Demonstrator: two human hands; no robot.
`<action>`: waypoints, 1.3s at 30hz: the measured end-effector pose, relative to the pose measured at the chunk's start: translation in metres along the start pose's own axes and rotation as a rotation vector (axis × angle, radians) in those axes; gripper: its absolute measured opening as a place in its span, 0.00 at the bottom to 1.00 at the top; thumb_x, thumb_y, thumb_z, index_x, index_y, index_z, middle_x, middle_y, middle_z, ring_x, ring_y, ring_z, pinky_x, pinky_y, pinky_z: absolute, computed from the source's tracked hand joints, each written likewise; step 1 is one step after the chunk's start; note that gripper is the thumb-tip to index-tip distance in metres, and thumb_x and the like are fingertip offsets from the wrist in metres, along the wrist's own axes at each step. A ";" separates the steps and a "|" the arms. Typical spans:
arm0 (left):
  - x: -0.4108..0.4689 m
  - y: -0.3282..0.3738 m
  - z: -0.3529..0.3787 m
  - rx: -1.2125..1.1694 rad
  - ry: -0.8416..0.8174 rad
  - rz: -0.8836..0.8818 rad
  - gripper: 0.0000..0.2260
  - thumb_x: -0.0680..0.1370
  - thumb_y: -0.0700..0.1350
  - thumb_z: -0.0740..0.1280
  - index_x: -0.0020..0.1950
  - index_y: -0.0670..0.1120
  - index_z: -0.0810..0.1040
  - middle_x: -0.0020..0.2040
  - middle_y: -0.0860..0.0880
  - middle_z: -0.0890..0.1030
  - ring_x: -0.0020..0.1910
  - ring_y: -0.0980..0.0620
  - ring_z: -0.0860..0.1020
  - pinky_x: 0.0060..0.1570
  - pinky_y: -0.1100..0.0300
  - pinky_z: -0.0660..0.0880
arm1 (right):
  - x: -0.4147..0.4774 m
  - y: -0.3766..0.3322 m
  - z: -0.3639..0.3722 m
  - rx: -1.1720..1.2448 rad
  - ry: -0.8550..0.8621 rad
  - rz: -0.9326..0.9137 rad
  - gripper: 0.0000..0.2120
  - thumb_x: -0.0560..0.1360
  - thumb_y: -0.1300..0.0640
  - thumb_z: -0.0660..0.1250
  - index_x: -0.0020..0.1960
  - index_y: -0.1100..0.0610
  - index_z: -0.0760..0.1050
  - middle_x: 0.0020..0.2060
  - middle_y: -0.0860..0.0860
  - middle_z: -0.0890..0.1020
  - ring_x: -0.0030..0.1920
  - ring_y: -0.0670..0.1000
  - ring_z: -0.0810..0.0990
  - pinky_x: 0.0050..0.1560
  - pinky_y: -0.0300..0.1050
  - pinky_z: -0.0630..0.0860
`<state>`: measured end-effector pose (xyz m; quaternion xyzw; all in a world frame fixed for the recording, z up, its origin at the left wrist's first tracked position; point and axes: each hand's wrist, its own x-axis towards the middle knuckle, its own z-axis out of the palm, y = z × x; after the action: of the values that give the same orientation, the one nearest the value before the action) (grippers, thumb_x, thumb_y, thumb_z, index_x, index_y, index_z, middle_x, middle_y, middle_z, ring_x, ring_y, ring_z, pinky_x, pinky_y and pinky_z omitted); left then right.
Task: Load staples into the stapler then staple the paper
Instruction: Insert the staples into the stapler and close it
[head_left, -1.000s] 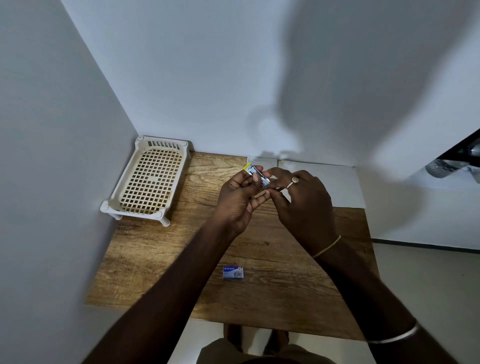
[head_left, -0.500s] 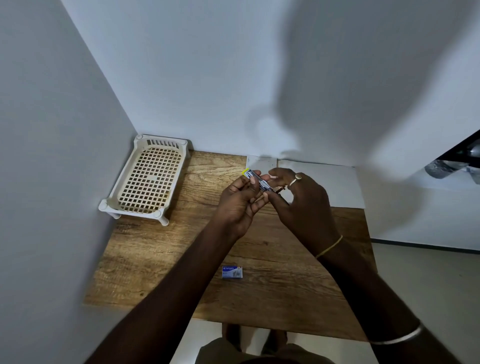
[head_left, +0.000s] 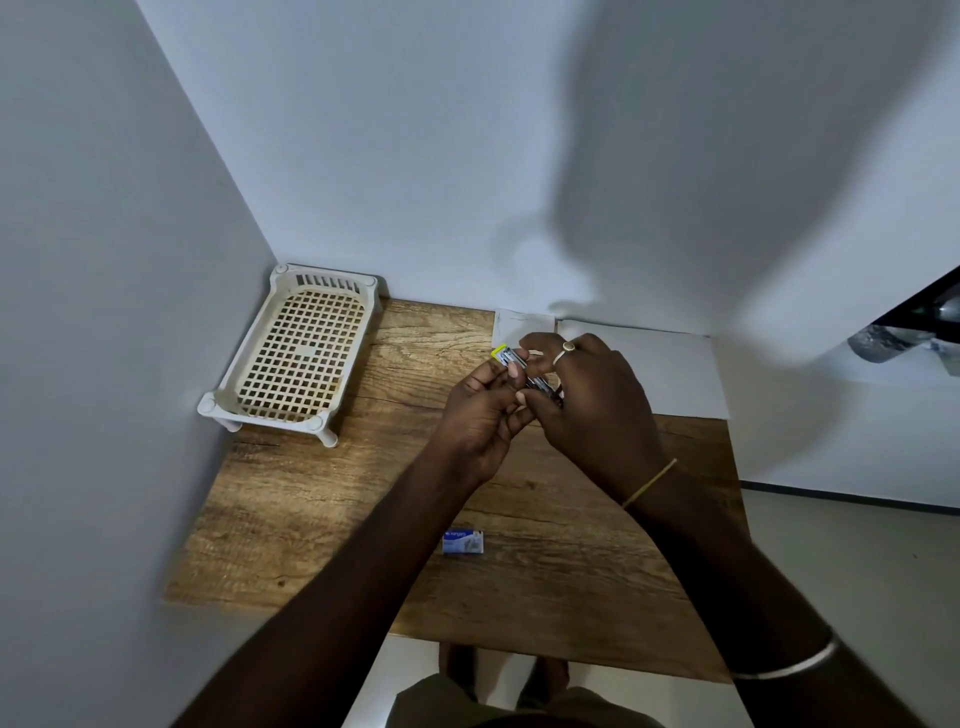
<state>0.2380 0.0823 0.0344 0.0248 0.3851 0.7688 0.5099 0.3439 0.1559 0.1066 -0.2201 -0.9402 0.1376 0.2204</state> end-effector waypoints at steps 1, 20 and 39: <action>0.000 0.000 -0.001 -0.002 -0.009 -0.007 0.15 0.80 0.28 0.61 0.55 0.43 0.83 0.48 0.46 0.88 0.44 0.51 0.87 0.37 0.62 0.82 | 0.001 -0.001 0.000 0.004 0.008 0.003 0.23 0.66 0.57 0.78 0.60 0.53 0.79 0.41 0.51 0.83 0.44 0.57 0.81 0.42 0.49 0.78; -0.009 0.001 -0.002 -0.002 -0.006 0.016 0.09 0.81 0.34 0.65 0.58 0.43 0.80 0.47 0.46 0.87 0.45 0.52 0.87 0.43 0.58 0.83 | -0.008 0.007 0.000 0.303 0.060 0.150 0.08 0.74 0.55 0.74 0.52 0.50 0.86 0.44 0.45 0.88 0.43 0.41 0.84 0.48 0.39 0.80; -0.011 0.000 0.001 0.003 0.025 0.015 0.11 0.80 0.32 0.64 0.59 0.43 0.79 0.51 0.45 0.83 0.46 0.51 0.82 0.41 0.60 0.83 | -0.021 0.009 0.014 0.089 0.051 -0.068 0.13 0.76 0.63 0.71 0.58 0.54 0.84 0.50 0.53 0.84 0.50 0.51 0.82 0.49 0.33 0.71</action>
<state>0.2440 0.0743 0.0387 0.0188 0.3924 0.7722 0.4994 0.3569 0.1512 0.0838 -0.1815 -0.9342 0.1661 0.2582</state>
